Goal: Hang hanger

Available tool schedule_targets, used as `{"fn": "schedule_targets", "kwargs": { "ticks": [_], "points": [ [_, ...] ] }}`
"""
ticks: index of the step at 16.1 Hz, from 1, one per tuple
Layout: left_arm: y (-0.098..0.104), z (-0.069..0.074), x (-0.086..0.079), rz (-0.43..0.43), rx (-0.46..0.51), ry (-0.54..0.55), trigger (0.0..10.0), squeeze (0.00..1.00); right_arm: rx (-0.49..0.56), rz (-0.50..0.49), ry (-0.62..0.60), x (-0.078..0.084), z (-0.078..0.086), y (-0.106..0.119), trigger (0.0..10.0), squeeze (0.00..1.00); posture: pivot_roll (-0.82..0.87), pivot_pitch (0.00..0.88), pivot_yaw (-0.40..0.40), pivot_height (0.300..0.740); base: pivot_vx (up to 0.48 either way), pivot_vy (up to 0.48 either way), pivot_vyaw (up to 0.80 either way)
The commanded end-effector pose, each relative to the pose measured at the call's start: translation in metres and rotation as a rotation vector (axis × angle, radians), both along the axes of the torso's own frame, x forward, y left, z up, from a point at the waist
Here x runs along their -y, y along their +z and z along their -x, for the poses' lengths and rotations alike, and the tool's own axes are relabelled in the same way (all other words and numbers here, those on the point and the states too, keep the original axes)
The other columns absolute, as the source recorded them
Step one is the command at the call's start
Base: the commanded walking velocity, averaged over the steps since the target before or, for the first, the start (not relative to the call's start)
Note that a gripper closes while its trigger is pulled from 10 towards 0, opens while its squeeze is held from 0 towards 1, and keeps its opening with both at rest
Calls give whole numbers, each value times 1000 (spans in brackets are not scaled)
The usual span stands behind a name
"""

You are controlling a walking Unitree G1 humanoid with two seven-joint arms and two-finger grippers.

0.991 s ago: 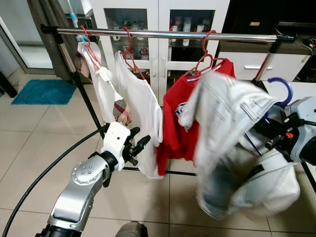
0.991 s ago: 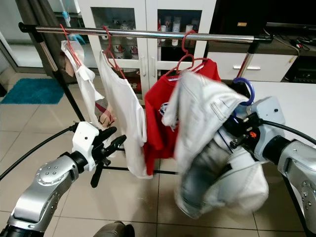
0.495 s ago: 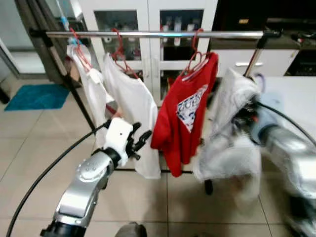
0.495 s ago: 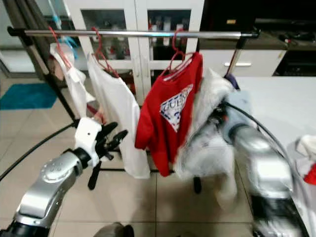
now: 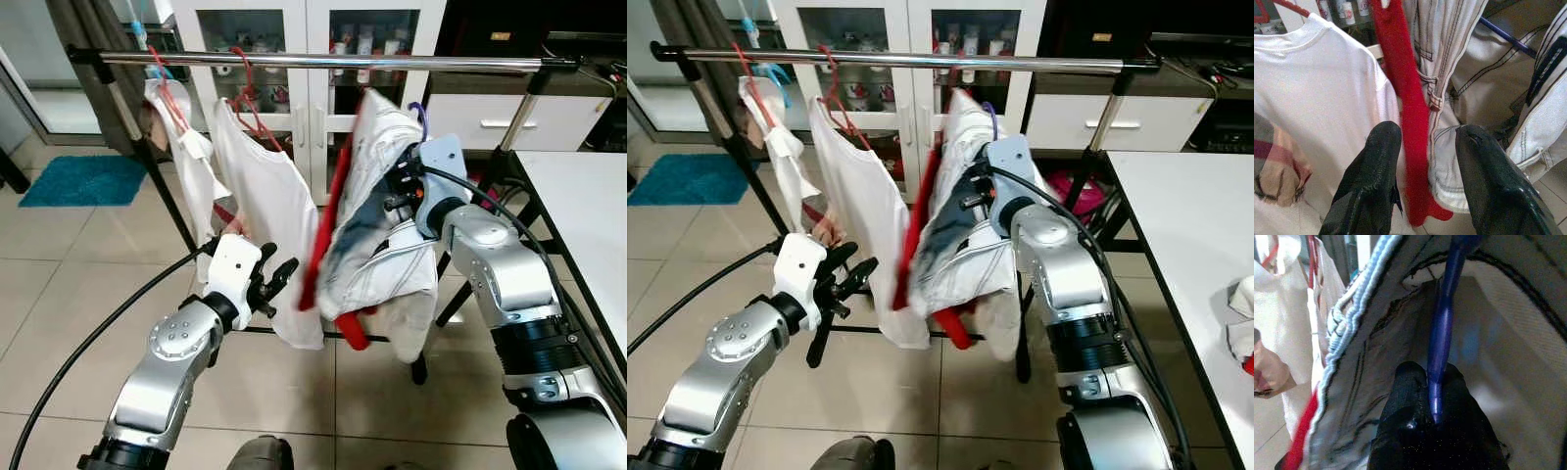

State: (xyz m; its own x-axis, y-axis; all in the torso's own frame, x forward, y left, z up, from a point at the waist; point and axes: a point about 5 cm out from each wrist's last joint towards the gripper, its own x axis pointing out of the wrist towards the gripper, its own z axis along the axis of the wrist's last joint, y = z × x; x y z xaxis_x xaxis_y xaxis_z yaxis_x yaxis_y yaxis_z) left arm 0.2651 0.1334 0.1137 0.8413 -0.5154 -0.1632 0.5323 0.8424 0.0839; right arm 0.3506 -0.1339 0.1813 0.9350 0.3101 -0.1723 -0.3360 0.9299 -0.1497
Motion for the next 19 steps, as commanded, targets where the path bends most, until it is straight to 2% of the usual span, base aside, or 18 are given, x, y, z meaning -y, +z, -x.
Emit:
{"fn": "schedule_targets", "kwargs": {
  "ticks": [1,2,4,5,6,8,9,10,12,15,17,19],
  "points": [
    [4,0,-1,-12,15,4,10000,0,63,3,12,2,0,9,10000,0,102,47,51,740,0,0,0],
    [4,-1,-1,-12,16,3,10000,0,59,14,-19,9,0,7,10000,0,100,48,55,740,0,0,0],
    [7,-7,-1,5,29,46,10000,0,50,33,-163,36,4,-2,10000,0,99,49,56,740,0,0,0],
    [9,-9,-1,22,35,66,10000,0,50,40,-201,44,7,-5,10000,0,98,49,53,740,0,0,0],
    [11,-11,-3,43,47,115,10000,0,48,23,-282,59,16,-12,10000,0,97,51,53,740,0,0,0],
    [15,-15,-8,71,93,209,10000,0,52,-20,-364,70,42,-29,10000,0,85,53,50,740,0,0,0],
    [16,-15,-9,77,100,217,10000,0,52,-21,-371,71,46,-32,10000,0,81,55,49,740,0,0,0],
    [22,-17,-8,81,140,224,10000,0,31,-79,-383,63,67,-47,10000,0,78,57,50,740,270,0,0],
    [30,-19,-7,78,190,216,10000,0,-23,-108,-403,56,87,-63,10000,0,76,56,51,740,332,0,0],
    [30,-17,-7,89,191,223,10000,0,-25,-138,-382,49,94,-63,10000,0,74,55,54,740,364,0,0],
    [29,-17,-6,82,192,217,10000,0,-17,-134,-357,45,94,-61,10000,0,79,55,51,740,369,0,0],
    [29,-17,-6,75,196,211,10000,0,-9,-138,-381,46,94,-60,10000,0,85,57,47,740,369,0,0]
  ]
}}
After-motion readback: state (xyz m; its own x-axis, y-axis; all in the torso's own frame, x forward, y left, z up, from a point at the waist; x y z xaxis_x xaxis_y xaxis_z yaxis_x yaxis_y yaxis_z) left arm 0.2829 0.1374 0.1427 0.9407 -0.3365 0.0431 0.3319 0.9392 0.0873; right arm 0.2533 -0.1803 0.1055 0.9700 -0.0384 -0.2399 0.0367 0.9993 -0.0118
